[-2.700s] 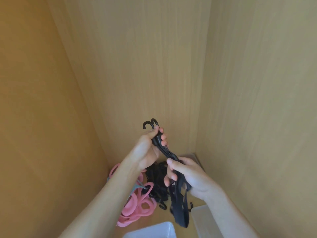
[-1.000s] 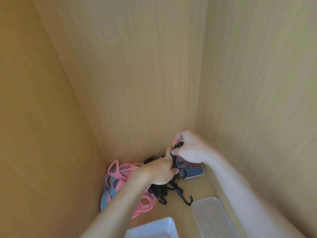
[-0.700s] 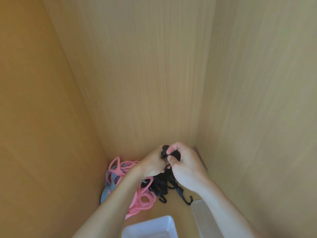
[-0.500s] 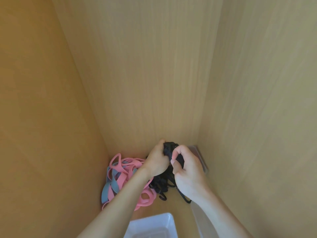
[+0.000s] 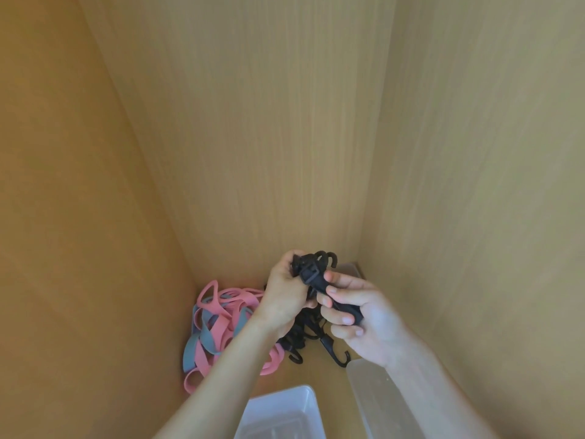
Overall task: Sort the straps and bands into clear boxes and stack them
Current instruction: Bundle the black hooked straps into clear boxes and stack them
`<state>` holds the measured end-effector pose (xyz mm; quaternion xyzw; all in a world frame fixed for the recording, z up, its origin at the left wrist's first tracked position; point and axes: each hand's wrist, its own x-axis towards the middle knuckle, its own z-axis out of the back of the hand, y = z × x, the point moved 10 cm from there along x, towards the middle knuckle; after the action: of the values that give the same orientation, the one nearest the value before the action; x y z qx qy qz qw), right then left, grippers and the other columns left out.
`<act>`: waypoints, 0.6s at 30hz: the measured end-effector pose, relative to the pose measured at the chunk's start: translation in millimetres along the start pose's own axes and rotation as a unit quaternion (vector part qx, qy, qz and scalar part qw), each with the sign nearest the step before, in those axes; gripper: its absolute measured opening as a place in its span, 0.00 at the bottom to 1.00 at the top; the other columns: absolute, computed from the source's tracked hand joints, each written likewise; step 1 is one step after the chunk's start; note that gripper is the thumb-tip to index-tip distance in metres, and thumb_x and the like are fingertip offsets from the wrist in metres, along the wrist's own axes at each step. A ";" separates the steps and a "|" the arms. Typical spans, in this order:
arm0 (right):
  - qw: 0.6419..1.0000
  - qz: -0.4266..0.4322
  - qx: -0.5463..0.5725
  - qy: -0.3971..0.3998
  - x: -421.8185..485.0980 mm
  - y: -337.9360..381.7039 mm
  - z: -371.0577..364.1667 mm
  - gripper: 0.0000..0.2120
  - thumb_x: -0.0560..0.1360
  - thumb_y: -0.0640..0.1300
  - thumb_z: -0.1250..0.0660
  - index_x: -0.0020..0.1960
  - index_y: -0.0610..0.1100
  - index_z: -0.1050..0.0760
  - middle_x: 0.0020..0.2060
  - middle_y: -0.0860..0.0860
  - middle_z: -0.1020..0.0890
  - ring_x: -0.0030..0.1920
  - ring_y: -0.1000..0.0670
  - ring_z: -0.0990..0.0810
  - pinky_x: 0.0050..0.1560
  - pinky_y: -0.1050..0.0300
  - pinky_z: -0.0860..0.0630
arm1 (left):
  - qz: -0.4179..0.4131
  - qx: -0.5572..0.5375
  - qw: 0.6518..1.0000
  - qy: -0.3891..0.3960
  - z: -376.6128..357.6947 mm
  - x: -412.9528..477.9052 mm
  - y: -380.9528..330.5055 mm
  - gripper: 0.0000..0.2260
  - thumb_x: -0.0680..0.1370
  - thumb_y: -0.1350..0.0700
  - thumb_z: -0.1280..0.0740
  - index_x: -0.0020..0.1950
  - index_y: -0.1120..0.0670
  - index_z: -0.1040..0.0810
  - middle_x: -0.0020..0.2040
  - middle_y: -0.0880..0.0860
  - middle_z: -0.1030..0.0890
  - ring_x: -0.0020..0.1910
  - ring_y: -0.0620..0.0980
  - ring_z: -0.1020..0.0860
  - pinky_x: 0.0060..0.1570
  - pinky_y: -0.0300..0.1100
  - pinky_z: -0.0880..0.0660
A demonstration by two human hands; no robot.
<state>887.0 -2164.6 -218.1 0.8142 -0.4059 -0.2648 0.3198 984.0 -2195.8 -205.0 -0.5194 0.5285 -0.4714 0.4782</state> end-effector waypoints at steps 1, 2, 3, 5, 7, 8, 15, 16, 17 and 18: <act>1.000 -0.012 0.006 0.006 -2.3 -2.9 -3.7 0.09 0.71 0.32 0.35 0.48 0.42 0.21 0.35 0.44 0.26 0.24 0.54 0.35 0.18 0.65 0.42 | -0.016 0.020 1.000 -0.013 2.5 0.0 -4.7 0.10 0.78 0.71 0.41 0.50 0.57 0.27 0.33 0.50 0.21 0.29 0.48 0.26 0.26 0.39 0.31; 0.999 -0.025 0.017 0.011 -4.5 -5.6 -6.7 0.09 0.71 0.32 0.34 0.47 0.43 0.21 0.35 0.44 0.26 0.24 0.54 0.35 0.17 0.65 0.42 | -0.028 0.035 0.999 -0.025 4.6 0.1 -9.1 0.11 0.78 0.72 0.41 0.50 0.57 0.27 0.32 0.50 0.21 0.29 0.47 0.26 0.25 0.39 0.30; 0.999 -0.041 0.032 0.013 -6.1 -8.6 -8.1 0.09 0.71 0.32 0.34 0.45 0.44 0.20 0.35 0.45 0.26 0.24 0.54 0.36 0.17 0.66 0.42 | -0.034 0.041 0.998 -0.034 5.7 0.0 -11.8 0.12 0.78 0.72 0.41 0.50 0.57 0.26 0.33 0.49 0.21 0.28 0.47 0.26 0.25 0.40 0.30; 0.995 -0.074 0.065 0.011 -7.9 -14.1 -6.9 0.09 0.71 0.33 0.34 0.43 0.45 0.19 0.34 0.46 0.27 0.24 0.55 0.36 0.17 0.66 0.43 | -0.031 0.030 0.998 -0.044 6.5 -1.4 -13.0 0.12 0.78 0.72 0.41 0.52 0.57 0.26 0.35 0.50 0.20 0.29 0.47 0.25 0.24 0.40 0.30; 0.992 -0.092 0.081 0.010 -7.8 -15.2 -3.7 0.09 0.71 0.33 0.35 0.42 0.44 0.19 0.34 0.46 0.27 0.24 0.55 0.37 0.18 0.67 0.46 | -0.013 -0.013 0.999 -0.036 3.4 -3.9 -10.7 0.12 0.79 0.72 0.41 0.54 0.56 0.26 0.38 0.53 0.19 0.31 0.49 0.24 0.25 0.40 0.31; 0.992 -0.091 0.083 0.008 -7.3 -13.3 -0.8 0.09 0.71 0.32 0.35 0.43 0.44 0.19 0.33 0.46 0.28 0.24 0.55 0.36 0.18 0.67 0.46 | 0.000 -0.044 0.999 -0.020 0.1 -5.7 -8.9 0.12 0.79 0.71 0.41 0.54 0.56 0.26 0.38 0.54 0.19 0.32 0.50 0.24 0.25 0.39 0.31; 1.000 -0.014 0.017 -0.013 -2.4 40.9 24.4 0.09 0.72 0.29 0.38 0.46 0.38 0.23 0.33 0.44 0.27 0.23 0.55 0.35 0.19 0.65 0.41 | 0.064 -0.173 0.972 0.143 -27.2 -19.0 -9.6 0.09 0.79 0.64 0.32 0.57 0.58 0.26 0.43 0.57 0.22 0.31 0.48 0.28 0.22 0.34 0.35; 1.000 -0.005 0.004 -0.012 -1.6 46.0 24.9 0.09 0.71 0.29 0.37 0.48 0.38 0.25 0.33 0.43 0.26 0.23 0.55 0.35 0.20 0.65 0.41 | 0.063 -0.189 0.968 0.153 -30.0 -19.7 -11.5 0.09 0.78 0.64 0.33 0.58 0.58 0.26 0.44 0.57 0.22 0.32 0.48 0.28 0.23 0.34 0.35; 1.000 0.005 -0.005 -0.009 -0.4 49.1 24.1 0.10 0.70 0.29 0.36 0.49 0.39 0.25 0.33 0.43 0.26 0.24 0.54 0.35 0.20 0.65 0.41 | 0.055 -0.211 0.963 0.158 -31.9 -19.1 -15.1 0.08 0.78 0.64 0.34 0.57 0.59 0.26 0.44 0.58 0.22 0.32 0.49 0.28 0.23 0.34 0.35; 1.000 0.013 -0.011 -0.004 0.7 51.0 22.7 0.13 0.69 0.29 0.34 0.51 0.38 0.25 0.34 0.42 0.25 0.24 0.54 0.34 0.21 0.65 0.40 | 0.048 -0.232 0.957 0.167 -33.9 -20.4 -18.8 0.07 0.78 0.64 0.35 0.56 0.60 0.25 0.45 0.58 0.22 0.33 0.49 0.28 0.23 0.34 0.34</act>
<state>846.7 -2195.9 -195.5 0.8040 -0.4151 -0.2681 0.3307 952.1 -2175.7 -182.6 -0.5041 0.7197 -0.3923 0.2721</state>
